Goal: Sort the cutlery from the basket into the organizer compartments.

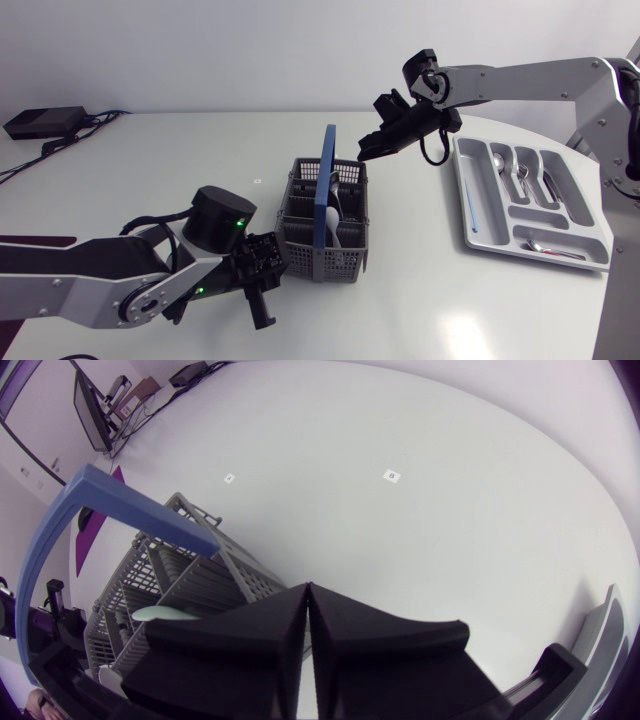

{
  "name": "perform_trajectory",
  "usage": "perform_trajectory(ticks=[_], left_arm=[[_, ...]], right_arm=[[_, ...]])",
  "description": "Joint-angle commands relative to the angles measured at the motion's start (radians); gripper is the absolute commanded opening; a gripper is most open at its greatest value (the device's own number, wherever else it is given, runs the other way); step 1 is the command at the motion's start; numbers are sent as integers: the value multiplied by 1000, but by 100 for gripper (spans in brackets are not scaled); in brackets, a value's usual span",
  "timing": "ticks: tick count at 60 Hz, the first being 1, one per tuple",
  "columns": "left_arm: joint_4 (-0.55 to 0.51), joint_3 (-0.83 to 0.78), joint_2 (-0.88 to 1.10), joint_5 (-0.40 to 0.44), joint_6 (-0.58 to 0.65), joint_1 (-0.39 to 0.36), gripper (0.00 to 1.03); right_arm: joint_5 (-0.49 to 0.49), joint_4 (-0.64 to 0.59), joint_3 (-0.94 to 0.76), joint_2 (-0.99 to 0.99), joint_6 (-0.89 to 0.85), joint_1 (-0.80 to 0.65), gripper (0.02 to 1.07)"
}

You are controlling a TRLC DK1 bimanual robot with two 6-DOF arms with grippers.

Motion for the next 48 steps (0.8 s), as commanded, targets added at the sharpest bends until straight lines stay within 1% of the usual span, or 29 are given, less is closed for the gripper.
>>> perform_trajectory(ticks=[1, 11, 23, 33, 36, 40, 48], left_arm=[[30, -16, 24, -6, 22, 20, 15], [84, -8, 45, -17, 22, 60, 15], [122, -4, 59, -17, 50, 151, 15], [156, -2, 73, -17, 65, 210, 15], [177, 6, 91, -17, 69, 235, 15], [180, 25, 116, -14, 74, 258, 15], [202, 45, 139, 0, 77, 281, 15]], right_arm=[[-22, -19, -1, 23, 19, 2, 8], [-42, -30, -81, -29, -4, 5, 8], [-45, -16, -231, -120, -19, 16, 8], [-44, -1, -338, -192, -22, 11, 8], [-42, 7, -388, -232, -21, 9, 8], [-36, 13, -443, -284, -18, 12, 8], [-27, 32, -532, -367, -8, 12, 8]])
